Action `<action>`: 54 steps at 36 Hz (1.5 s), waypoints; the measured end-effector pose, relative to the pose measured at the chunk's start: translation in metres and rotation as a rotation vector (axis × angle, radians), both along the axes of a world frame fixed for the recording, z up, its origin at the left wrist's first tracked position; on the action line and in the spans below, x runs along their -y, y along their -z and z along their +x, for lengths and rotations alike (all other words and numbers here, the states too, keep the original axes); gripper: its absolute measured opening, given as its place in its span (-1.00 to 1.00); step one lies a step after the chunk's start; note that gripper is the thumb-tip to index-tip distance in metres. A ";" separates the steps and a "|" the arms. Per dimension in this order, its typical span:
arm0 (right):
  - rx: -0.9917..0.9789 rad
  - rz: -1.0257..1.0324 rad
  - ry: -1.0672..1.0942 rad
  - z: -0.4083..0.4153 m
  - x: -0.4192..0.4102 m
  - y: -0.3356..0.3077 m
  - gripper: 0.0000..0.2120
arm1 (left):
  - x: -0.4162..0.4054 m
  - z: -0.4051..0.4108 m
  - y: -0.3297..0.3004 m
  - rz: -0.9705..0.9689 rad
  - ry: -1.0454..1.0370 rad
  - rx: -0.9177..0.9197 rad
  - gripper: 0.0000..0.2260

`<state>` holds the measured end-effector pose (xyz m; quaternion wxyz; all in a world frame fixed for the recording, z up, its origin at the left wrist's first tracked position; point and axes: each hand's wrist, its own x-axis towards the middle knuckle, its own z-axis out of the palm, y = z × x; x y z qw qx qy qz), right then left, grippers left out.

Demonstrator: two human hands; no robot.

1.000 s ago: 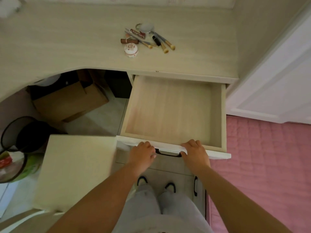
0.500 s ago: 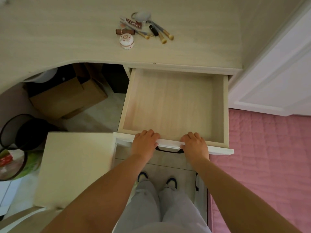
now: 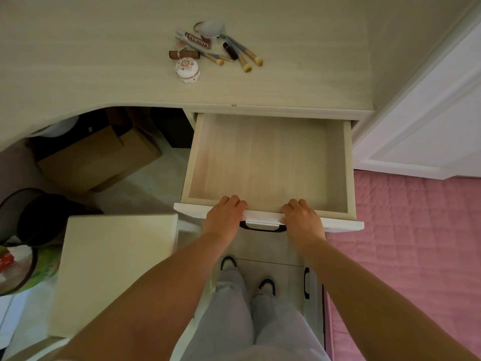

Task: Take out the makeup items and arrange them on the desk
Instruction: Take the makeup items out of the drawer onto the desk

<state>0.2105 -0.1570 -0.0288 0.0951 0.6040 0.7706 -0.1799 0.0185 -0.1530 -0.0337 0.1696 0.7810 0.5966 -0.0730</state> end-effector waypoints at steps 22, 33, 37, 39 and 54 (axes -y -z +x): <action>0.102 -0.034 0.105 -0.009 -0.118 -0.002 -0.68 | -0.133 -0.005 -0.005 0.018 0.196 -0.017 -0.68; 0.080 -0.023 0.131 -0.006 -0.163 -0.008 -0.66 | -0.179 -0.001 -0.008 0.025 0.191 -0.063 -0.68; 0.100 0.028 0.081 0.001 -0.172 -0.012 -0.71 | -0.189 0.000 -0.010 0.013 0.175 -0.100 -0.68; 0.141 0.068 0.029 0.004 -0.178 -0.017 -0.72 | -0.192 0.002 -0.017 0.063 0.158 -0.096 -0.65; 0.198 0.232 0.019 0.011 -0.206 -0.030 -0.09 | -0.223 0.009 -0.032 0.074 0.077 -0.188 -0.15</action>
